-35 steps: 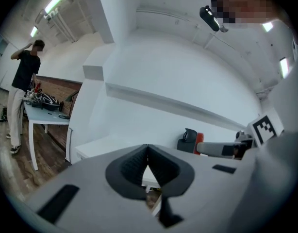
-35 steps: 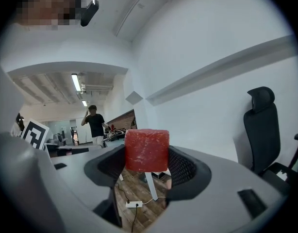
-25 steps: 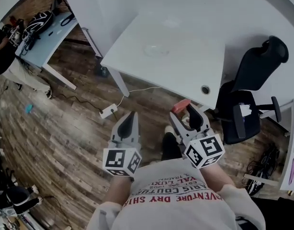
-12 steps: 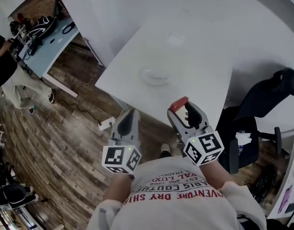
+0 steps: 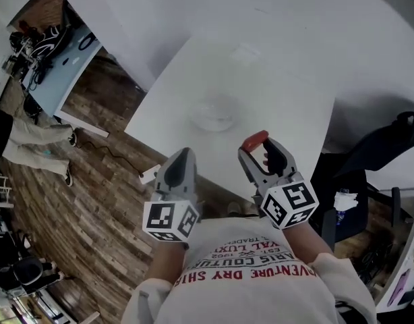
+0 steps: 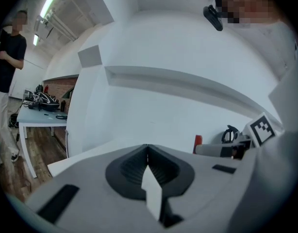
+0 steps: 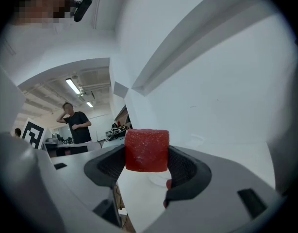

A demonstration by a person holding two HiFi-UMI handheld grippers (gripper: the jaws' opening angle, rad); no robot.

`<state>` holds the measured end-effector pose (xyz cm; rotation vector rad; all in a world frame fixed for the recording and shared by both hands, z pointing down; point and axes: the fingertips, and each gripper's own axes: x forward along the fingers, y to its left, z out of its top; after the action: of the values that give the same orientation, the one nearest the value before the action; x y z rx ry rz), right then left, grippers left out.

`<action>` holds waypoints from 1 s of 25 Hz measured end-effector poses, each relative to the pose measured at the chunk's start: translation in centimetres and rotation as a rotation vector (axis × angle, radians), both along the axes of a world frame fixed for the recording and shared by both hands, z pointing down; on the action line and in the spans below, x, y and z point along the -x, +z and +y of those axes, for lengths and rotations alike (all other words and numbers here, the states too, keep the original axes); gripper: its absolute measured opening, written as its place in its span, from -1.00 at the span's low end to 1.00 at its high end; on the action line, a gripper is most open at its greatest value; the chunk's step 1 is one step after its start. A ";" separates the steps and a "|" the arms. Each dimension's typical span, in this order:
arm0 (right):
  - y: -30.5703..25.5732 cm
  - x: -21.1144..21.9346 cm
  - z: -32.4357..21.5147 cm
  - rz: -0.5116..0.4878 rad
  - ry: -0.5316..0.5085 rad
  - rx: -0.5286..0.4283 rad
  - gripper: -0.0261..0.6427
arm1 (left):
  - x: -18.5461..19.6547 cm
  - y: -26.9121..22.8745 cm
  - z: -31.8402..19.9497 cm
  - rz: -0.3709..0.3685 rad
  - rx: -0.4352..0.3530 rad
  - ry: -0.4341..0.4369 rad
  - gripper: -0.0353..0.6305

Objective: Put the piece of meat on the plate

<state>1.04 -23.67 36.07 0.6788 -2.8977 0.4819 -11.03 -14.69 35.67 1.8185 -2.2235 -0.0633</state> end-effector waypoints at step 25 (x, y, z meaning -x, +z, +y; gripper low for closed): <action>7.6 12.0 -7.3 0.212 0.455 0.148 -0.09 | 15.3 7.2 -13.2 0.063 0.154 0.432 -0.88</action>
<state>-11.00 -30.97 43.65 1.2840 -2.4750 0.6205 -26.31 -27.89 42.86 2.1273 -1.6982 0.1298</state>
